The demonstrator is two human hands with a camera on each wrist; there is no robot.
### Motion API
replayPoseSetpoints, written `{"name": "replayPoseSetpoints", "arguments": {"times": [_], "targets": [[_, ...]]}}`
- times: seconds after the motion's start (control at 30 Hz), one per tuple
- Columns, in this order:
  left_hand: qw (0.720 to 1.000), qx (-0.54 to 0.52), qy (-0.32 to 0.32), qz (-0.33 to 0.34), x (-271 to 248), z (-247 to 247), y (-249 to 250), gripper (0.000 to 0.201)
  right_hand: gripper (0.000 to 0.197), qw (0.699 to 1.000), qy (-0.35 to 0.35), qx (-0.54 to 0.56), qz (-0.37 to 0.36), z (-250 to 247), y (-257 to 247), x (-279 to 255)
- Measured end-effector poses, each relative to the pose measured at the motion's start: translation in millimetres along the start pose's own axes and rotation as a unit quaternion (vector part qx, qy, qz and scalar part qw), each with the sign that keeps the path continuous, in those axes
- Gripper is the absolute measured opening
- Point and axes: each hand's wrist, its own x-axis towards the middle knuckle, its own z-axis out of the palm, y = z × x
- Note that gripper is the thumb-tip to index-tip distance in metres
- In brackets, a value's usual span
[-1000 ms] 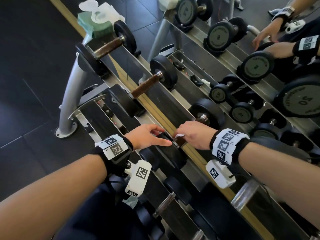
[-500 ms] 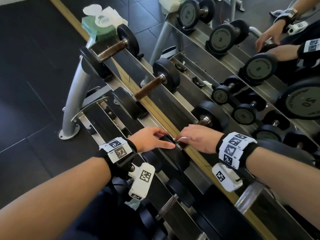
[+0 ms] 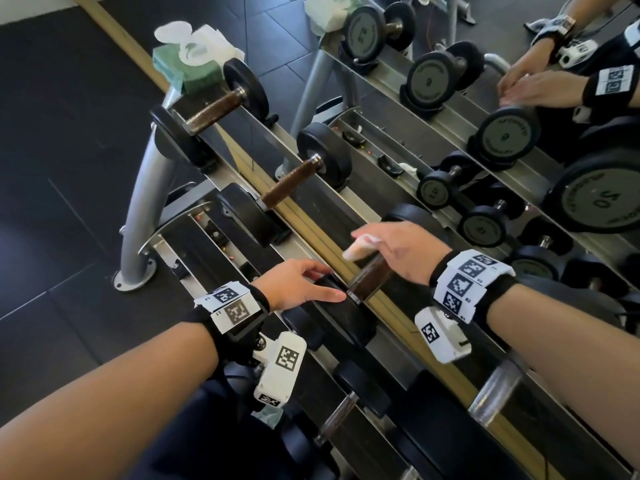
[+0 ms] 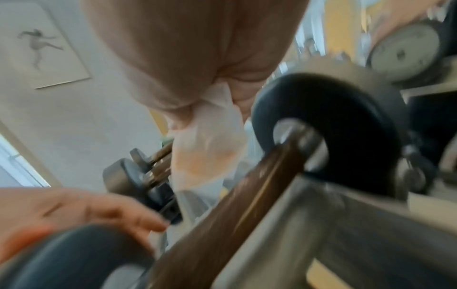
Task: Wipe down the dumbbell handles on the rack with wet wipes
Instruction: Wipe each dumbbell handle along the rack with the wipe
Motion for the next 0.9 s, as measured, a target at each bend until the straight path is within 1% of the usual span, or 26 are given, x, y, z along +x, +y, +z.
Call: {"name": "replayPoseSetpoints", "arguments": {"times": [0.03,0.07,0.1,0.13,0.2,0.23,0.27,0.33,0.43,0.47,0.5,0.57,0.63,0.67,0.73,0.83,0.87,0.9], "targets": [[1.000,0.001,0.000,-0.001,-0.2,-0.3,0.3,0.066,0.046,1.000,0.020,-0.002,-0.010,-4.3,1.8,2.7],[1.000,0.001,-0.001,-0.002,-0.6,-0.6,0.6,0.067,0.048,0.999,0.017,-0.017,-0.021,-6.7,2.4,5.4],[1.000,0.000,-0.001,-0.002,-0.6,-1.0,1.2,0.067,0.048,0.999,-0.004,-0.042,-0.033,-7.3,3.2,8.8],[1.000,0.000,0.000,-0.002,-0.9,-1.3,1.7,0.068,0.048,0.995,-0.045,-0.079,-0.039,-6.8,3.0,10.5],[1.000,0.001,-0.001,0.000,-2.3,-1.6,2.7,0.068,0.053,0.976,-0.131,-0.171,-0.040,-2.6,2.7,10.9],[1.000,0.002,-0.003,0.002,-3.0,-1.7,2.9,0.069,0.055,0.968,-0.154,-0.195,-0.038,0.5,4.3,10.2],[1.000,0.003,-0.005,0.003,-4.0,-1.5,3.3,0.069,0.054,0.967,-0.161,-0.193,-0.031,2.1,5.7,8.3],[1.000,0.000,-0.008,0.004,-5.7,-1.3,3.7,0.068,0.048,0.976,-0.157,-0.150,-0.020,4.3,7.3,3.8],[1.000,-0.013,-0.010,0.003,-7.7,-1.1,4.9,0.067,0.042,0.989,-0.133,-0.064,0.026,9.4,7.6,-1.5],[1.000,-0.014,-0.011,0.003,-8.5,-0.9,5.6,0.067,0.038,0.991,-0.122,-0.056,0.021,10.5,7.6,-2.0],[1.000,-0.015,-0.012,0.003,-8.9,-0.7,6.3,0.066,0.035,0.991,-0.119,-0.063,0.008,11.3,7.5,-1.8],[1.000,-0.015,-0.012,0.003,-9.5,-0.8,6.9,0.065,0.032,0.985,-0.128,-0.111,-0.017,10.0,4.5,-0.1],[1.000,-0.015,-0.012,0.001,-9.9,-0.8,7.1,0.064,0.035,0.975,-0.143,-0.167,-0.041,9.7,0.5,1.7],[1.000,-0.016,-0.012,-0.001,-9.9,-0.6,7.5,0.064,0.037,0.975,-0.140,-0.169,-0.044,9.8,-1.8,1.5],[1.000,-0.017,-0.015,-0.003,-9.8,-0.1,8.5,0.064,0.035,0.981,-0.139,-0.131,-0.044,11.8,-8.4,-0.3],[1.000,-0.016,-0.017,-0.001,-9.5,-0.1,8.8,0.064,0.030,0.989,-0.147,-0.015,-0.023,13.9,-16.5,-1.8],[1.000,-0.019,-0.017,-0.002,-9.3,-0.5,8.4,0.064,0.028,0.992,-0.124,0.024,-0.004,9.8,-16.8,-1.6],[1.000,-0.023,-0.019,-0.004,-9.0,-0.7,8.0,0.064,0.026,0.995,-0.082,0.058,0.016,4.2,-14.8,-0.7]]}}
